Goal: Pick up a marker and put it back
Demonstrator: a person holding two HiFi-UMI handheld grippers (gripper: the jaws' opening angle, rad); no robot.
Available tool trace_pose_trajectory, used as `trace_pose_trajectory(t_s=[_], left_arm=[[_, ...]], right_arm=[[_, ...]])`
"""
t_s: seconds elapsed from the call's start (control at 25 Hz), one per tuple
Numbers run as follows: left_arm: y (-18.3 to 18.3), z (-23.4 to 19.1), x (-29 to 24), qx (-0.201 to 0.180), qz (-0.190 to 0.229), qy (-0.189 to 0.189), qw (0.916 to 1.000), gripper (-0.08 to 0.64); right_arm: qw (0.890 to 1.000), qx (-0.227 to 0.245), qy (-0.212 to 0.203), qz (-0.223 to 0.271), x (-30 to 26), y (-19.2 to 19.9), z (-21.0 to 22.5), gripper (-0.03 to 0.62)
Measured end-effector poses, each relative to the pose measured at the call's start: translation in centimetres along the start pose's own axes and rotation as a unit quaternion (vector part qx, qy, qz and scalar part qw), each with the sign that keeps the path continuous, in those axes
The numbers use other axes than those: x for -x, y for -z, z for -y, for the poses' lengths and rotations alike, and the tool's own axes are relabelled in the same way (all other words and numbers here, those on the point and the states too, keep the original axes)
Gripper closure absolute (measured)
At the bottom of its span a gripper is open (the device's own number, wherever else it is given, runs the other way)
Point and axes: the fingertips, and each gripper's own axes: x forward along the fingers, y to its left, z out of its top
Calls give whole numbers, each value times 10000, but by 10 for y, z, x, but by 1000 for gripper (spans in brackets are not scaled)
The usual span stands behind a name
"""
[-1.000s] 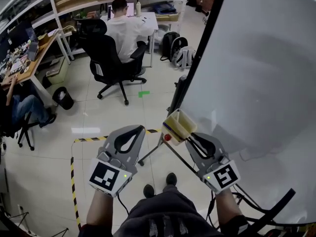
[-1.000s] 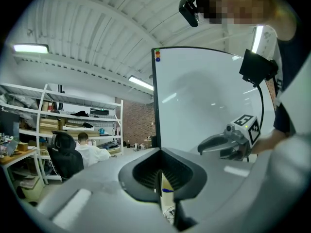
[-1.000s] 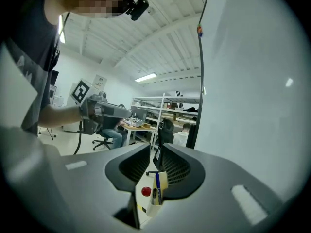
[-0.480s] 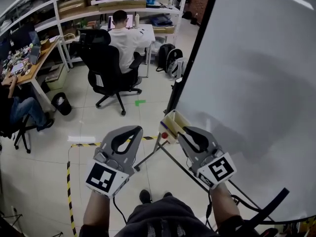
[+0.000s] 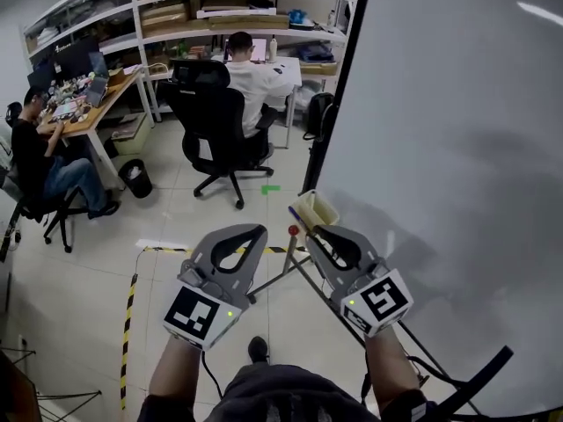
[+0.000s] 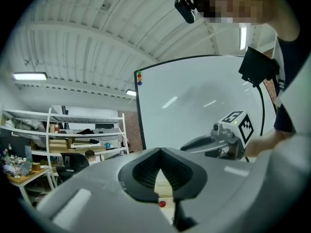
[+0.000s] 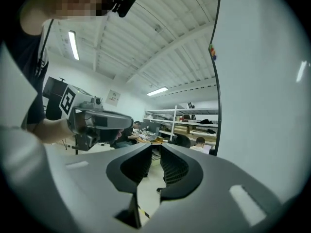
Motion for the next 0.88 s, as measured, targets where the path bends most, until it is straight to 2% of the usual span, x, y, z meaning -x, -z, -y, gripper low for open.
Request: trace_pose_trajectory(t_s=[0.12, 0.48, 0.68, 0.88], left_arm=[[-12, 32, 19, 19, 14, -106, 9999, 554], [-37, 135, 64, -61, -127, -369, 9992, 554], [-55, 156, 94, -206, -136, -688, 9973, 554], [-63, 158, 135, -241, -151, -1090, 9936, 554]], right_arm=[[9999, 33, -94, -30, 32, -1, -20, 591], [9989, -84, -445, 72, 126, -4, -70, 592], [9965, -172, -796, 199, 140, -12, -103, 592], [9929, -155, -1143, 306, 141, -24, -142, 592]])
